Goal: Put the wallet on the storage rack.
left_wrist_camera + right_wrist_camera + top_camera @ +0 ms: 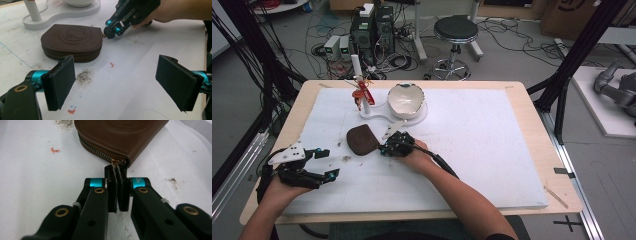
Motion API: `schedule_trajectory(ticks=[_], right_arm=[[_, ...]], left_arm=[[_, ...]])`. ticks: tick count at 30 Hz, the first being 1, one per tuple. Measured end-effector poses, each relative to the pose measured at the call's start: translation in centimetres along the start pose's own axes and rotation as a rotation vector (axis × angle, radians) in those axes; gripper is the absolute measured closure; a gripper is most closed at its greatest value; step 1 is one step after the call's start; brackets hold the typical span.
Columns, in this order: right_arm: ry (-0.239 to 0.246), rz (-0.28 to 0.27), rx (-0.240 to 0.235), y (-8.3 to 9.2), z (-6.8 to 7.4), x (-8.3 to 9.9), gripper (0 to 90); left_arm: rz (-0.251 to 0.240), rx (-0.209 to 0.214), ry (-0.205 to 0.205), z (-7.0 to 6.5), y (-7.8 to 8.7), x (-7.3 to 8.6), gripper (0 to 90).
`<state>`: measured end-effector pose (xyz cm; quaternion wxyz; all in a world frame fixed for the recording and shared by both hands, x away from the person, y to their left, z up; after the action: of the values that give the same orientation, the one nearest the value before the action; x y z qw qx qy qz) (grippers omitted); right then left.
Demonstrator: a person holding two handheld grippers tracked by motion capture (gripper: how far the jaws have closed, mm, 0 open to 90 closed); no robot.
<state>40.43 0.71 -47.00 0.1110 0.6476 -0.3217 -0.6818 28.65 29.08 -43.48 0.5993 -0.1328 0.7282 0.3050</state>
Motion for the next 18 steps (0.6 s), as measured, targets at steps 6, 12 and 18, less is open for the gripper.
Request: schedule_trajectory(ticks=[6, 12, 18], right_arm=[[-0.044, -0.016, -0.03, 0.2, -0.4, 0.1, 89.8], [-0.108, -0.07, -0.096, 1.1, -0.6, -0.4, 90.0], [-0.15, -0.155, -0.164, 2.1, -0.4, -1.3, 90.0]], left_arm=[[0.0, 0.0, -0.003, 0.0, 0.0, 0.0, 16.2], [0.002, -0.002, -0.002, 0.0, 0.1, 0.1, 16.2], [0.005, -0.002, -0.005, 0.0, 0.0, 0.1, 16.2]])
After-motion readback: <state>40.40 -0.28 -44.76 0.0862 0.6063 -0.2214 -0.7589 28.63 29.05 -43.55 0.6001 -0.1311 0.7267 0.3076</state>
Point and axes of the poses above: each handheld gripper's, and its own axes: y roughly backward along the jaws, x roughly out of its underside, z roughly to its left, the point moved 2 cm from there along -y, roughly forward along the jaws, and after that the axes turned 9 degrees about -z, right-handed, at the moved point
